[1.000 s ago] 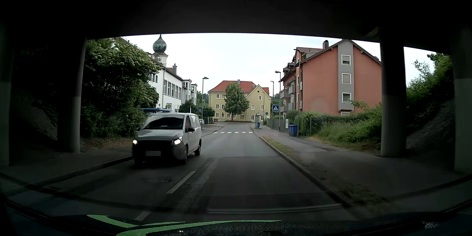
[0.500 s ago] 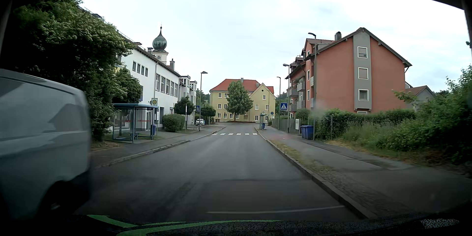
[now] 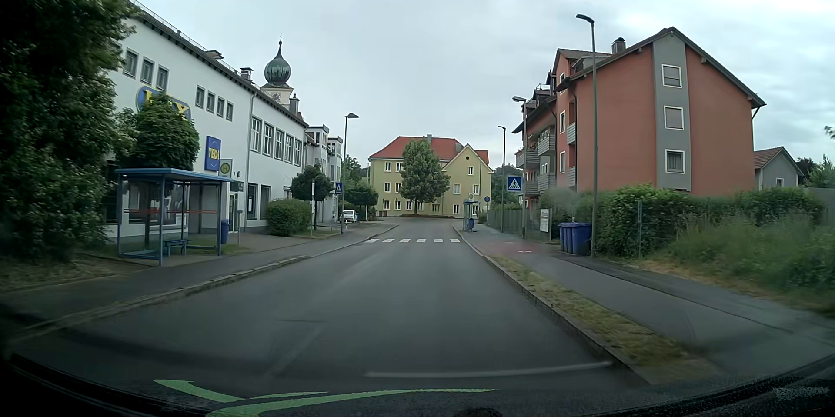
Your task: Follow the waypoints while adhering to traffic rules and regulations
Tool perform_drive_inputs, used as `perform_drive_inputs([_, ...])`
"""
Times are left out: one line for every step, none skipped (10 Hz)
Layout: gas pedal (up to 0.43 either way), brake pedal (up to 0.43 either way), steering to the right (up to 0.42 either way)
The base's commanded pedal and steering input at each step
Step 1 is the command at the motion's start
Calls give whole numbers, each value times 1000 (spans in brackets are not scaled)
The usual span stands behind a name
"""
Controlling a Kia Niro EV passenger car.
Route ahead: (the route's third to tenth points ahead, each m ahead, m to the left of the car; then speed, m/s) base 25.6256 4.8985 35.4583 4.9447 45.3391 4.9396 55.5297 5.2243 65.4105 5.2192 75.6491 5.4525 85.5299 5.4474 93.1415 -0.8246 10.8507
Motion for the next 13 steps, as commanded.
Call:
perform_drive_inputs([28, 0, 0])
perform_drive_inputs([28, 0, 0])
perform_drive_inputs([28, 0, 0])
perform_drive_inputs([28, 0, 0])
perform_drive_inputs([28, 0, 0])
perform_drive_inputs([28, 0, 0])
perform_drive_inputs([28, 0, 0])
perform_drive_inputs([28, 0, 1])
perform_drive_inputs([39, 0, 0])
perform_drive_inputs([39, 0, 0])
perform_drive_inputs([39, 0, 0])
perform_drive_inputs([39, 0, 0])
perform_drive_inputs([39, 0, 0])
